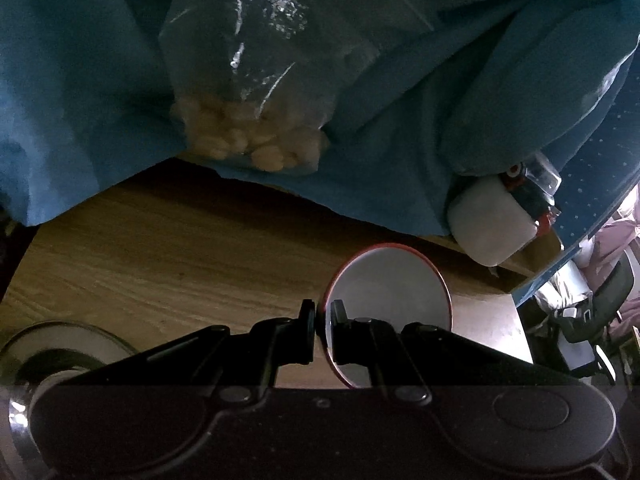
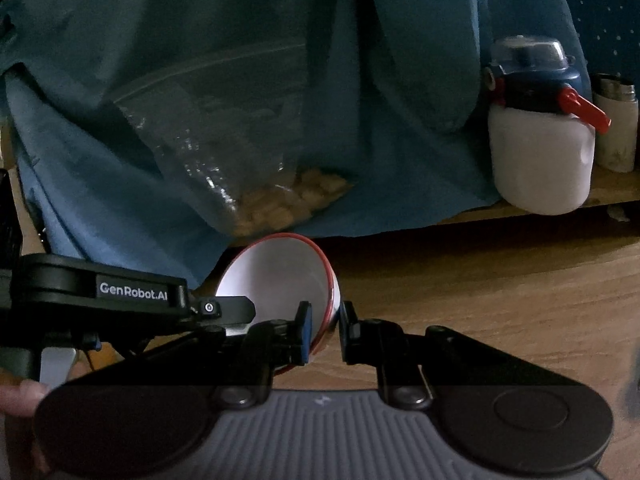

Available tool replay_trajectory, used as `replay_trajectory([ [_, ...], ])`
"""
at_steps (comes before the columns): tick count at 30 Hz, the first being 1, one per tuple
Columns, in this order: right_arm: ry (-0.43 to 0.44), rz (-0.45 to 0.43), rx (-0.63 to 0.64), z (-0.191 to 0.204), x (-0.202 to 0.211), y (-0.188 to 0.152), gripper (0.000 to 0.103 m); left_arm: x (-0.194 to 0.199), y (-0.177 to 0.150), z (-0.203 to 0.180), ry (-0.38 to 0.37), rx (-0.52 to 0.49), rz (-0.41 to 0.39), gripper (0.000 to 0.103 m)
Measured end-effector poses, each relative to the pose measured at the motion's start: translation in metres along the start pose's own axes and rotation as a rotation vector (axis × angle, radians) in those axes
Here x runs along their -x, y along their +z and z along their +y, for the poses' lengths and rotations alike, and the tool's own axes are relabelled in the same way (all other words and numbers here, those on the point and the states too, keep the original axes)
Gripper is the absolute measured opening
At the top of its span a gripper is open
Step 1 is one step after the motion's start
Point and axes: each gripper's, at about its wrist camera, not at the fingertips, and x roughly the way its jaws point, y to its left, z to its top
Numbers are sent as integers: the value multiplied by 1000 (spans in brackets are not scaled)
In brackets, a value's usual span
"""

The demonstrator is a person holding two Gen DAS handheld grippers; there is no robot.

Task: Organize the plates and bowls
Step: 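Lift the second white bowl and carry it toward the stacked bowls, then lower the second white bowl into the white bowl in the steel bowl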

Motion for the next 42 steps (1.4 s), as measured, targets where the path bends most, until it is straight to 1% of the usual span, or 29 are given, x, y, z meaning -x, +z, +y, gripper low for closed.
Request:
replay_trajectory([
  [8,-9,-8,-4,14,9,-10,16,12,-8,10,-19,-12,5,7],
  [27,-39,2,-20,31,27,-33,16,27,-27,22,-54,-34,37,7],
  [37,-49,16,-33,31,35,-41,16,29,-35,24,-63,-54,67,7],
  [42,-48,38,-44,29,36,-44,16,28,-39,26,-66,-64,95,7],
])
